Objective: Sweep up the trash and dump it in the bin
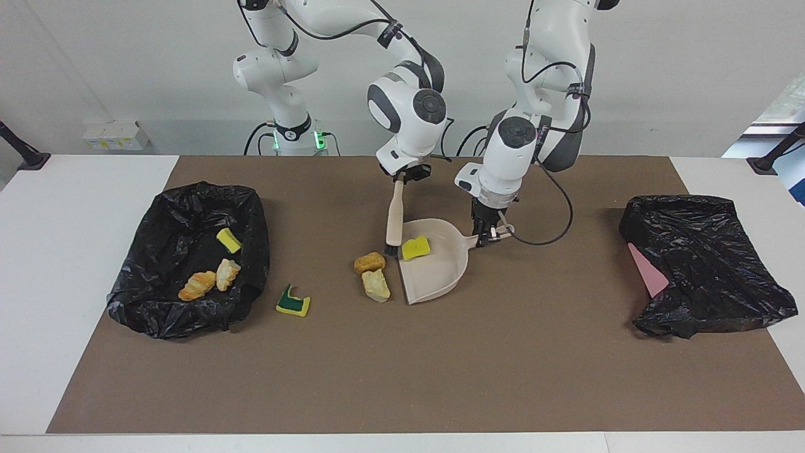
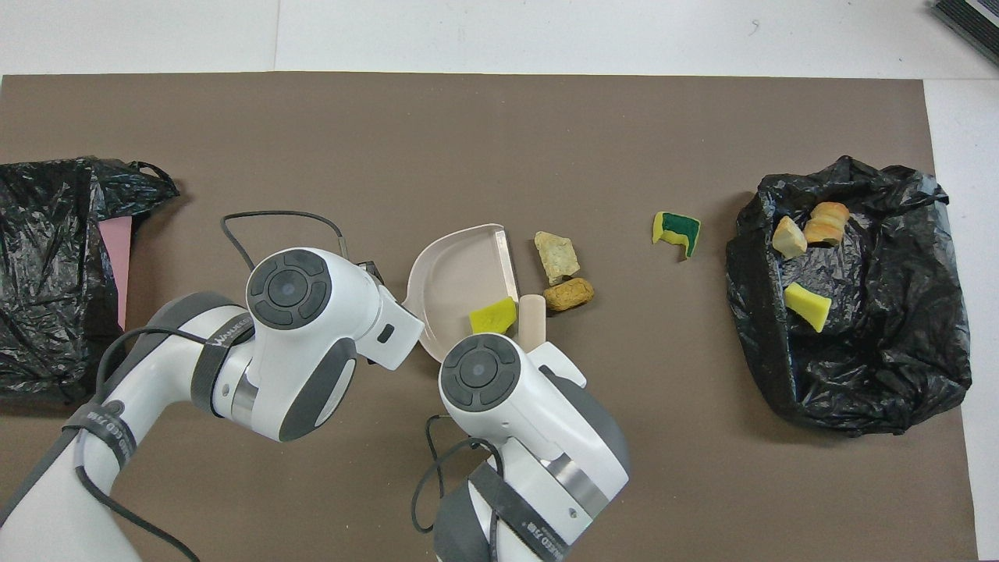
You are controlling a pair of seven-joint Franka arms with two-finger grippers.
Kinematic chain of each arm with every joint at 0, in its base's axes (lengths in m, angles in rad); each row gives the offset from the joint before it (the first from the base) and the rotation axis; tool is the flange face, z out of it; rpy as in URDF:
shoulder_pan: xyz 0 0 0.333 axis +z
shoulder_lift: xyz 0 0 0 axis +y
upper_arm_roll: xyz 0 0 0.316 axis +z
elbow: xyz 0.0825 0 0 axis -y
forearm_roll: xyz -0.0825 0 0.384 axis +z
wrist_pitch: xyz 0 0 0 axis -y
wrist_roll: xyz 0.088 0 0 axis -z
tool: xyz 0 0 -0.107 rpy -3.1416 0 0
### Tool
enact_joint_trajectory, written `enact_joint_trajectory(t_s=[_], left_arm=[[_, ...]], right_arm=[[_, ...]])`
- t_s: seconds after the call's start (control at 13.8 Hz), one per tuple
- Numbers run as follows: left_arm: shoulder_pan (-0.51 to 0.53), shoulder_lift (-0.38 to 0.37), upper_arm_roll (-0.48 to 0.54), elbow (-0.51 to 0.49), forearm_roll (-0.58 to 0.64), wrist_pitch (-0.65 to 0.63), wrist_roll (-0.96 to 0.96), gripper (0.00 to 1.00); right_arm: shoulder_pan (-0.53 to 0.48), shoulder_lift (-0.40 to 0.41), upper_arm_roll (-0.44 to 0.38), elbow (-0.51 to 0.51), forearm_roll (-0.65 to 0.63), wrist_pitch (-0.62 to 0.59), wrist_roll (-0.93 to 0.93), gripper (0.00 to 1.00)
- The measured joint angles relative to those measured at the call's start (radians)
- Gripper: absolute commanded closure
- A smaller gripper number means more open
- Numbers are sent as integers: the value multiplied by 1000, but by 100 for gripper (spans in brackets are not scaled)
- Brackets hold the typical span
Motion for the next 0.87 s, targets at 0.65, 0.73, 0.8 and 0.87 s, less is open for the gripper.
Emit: enact_joint_trajectory(t_s=[0.65, 0.73, 0.8, 0.87], left_arm=[[-9, 0, -3, 15, 0, -57, -221, 100], [-14, 0, -6, 26, 0, -79, -234, 100], [-16, 0, -8, 35, 1, -95, -239, 100], [-20, 1, -7, 39, 1, -103, -240, 100]], right_arm=[[-267, 156, -12, 230, -365, -153, -220, 100], [-295, 166, -13, 235, -404, -153, -228, 100], [-315, 170, -13, 237, -431, -153, -233, 100], [-333, 172, -13, 238, -452, -153, -235, 100]])
